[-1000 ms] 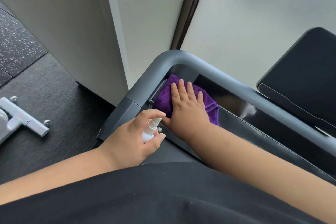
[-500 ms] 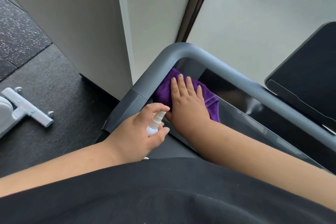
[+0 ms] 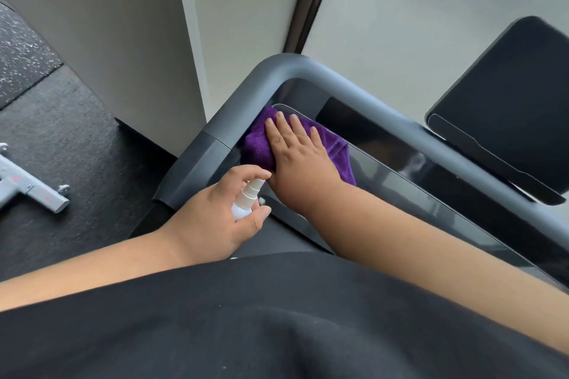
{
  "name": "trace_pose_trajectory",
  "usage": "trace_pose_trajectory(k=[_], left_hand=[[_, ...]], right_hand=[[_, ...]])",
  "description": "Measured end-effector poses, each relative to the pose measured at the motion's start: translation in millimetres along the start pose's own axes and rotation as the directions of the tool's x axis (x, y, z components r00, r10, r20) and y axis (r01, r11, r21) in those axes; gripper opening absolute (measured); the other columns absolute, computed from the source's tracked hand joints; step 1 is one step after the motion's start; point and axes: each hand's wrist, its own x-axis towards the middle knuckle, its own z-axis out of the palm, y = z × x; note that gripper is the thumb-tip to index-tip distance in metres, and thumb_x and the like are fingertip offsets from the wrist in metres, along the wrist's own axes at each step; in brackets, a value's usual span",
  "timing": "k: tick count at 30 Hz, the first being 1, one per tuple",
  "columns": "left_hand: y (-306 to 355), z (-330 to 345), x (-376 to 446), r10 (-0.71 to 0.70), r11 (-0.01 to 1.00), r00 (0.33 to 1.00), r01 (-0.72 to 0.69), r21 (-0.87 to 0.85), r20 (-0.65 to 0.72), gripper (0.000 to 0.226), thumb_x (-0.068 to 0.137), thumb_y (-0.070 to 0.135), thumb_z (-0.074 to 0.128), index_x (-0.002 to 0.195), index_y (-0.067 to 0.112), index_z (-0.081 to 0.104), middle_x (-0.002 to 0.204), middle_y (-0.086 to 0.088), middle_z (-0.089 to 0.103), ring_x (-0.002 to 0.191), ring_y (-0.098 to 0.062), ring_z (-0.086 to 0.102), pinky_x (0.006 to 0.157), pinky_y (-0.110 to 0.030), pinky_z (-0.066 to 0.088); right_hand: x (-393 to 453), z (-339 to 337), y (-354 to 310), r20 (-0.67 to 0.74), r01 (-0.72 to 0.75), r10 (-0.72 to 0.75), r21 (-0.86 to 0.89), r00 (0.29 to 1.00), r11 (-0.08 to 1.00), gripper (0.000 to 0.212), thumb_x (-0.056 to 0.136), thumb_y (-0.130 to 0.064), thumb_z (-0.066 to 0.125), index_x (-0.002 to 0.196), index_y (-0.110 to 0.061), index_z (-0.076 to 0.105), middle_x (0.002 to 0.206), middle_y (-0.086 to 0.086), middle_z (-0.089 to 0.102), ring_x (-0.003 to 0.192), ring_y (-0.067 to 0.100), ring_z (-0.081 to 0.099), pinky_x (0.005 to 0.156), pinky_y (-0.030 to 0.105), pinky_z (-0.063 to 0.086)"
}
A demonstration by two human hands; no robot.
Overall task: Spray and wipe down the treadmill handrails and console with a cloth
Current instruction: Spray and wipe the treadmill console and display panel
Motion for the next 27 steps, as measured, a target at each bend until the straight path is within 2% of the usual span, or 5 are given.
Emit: trace_pose_trajectory(k=[8, 13, 17, 20, 27], left_hand=[[7.8, 6.0, -6.4, -0.007, 1.0, 0.998, 0.007, 0.004, 0.06, 0.043, 0.079, 0.056, 0.051, 0.115, 0.064, 0.03, 0.09, 0.021, 0.06, 0.082, -0.003, 0.059, 0.075, -0.02, 0.043], [12.2, 7.3, -2.6, -0.018, 1.0, 0.997, 0.019, -0.014, 0.069, 0.051, 0.086, 0.037, 0.063, 0.115, 0.063, 0.03, 0.09, 0.017, 0.061, 0.076, -0.007, 0.059, 0.071, -0.017, 0.042], [13.4, -1.5, -7.5, -0.054, 0.998, 0.998, 0.054, -0.023, 0.022, 0.06, 0.085, 0.031, 0.068, 0.115, 0.066, 0.029, 0.092, 0.018, 0.06, 0.081, -0.006, 0.059, 0.07, -0.007, 0.039], [14.4, -12.5, -16.5, -0.086, 0.995, 0.996, 0.084, -0.044, -0.029, 0.064, 0.084, 0.026, 0.069, 0.116, 0.065, 0.03, 0.094, 0.019, 0.059, 0.085, 0.0, 0.059, 0.072, -0.005, 0.039], [13.8, -30.4, -42.8, -0.116, 0.993, 0.982, 0.118, 0.009, -0.149, 0.067, 0.085, 0.023, 0.068, 0.112, 0.069, 0.027, 0.095, 0.019, 0.061, 0.082, -0.004, 0.06, 0.07, -0.006, 0.041]], right_hand=[[-65.9, 18.0, 54.9, -0.057, -0.253, 0.259, 0.093, 0.964, 0.963, 0.084, 0.091, -0.07, 0.017, 0.16, -0.023, 0.007, 0.168, -0.002, 0.002, 0.154, 0.019, -0.003, 0.125, 0.044, 0.005], [-104.3, 26.4, 72.9, -0.049, -0.324, 0.333, 0.136, 0.941, 0.936, 0.083, 0.09, -0.068, 0.023, 0.159, -0.023, 0.014, 0.166, -0.005, 0.008, 0.154, 0.019, 0.002, 0.125, 0.041, 0.005], [-112.9, 13.8, 78.3, -0.17, -0.314, 0.394, 0.365, 0.903, 0.876, 0.045, 0.097, -0.034, 0.056, 0.141, -0.032, 0.051, 0.142, -0.012, 0.053, 0.14, 0.02, 0.041, 0.108, 0.032, 0.033], [-109.6, -8.7, 71.9, -0.278, -0.254, 0.443, 0.519, 0.852, 0.816, 0.035, 0.095, -0.025, 0.058, 0.124, -0.044, 0.056, 0.112, -0.026, 0.057, 0.113, 0.01, 0.054, 0.085, 0.028, 0.038], [-47.4, -60.7, 13.9, -0.405, 0.047, 0.235, 0.576, 0.884, 0.816, 0.04, 0.095, -0.03, 0.057, 0.134, -0.04, 0.053, 0.127, -0.023, 0.06, 0.119, 0.005, 0.053, 0.096, 0.03, 0.044]])
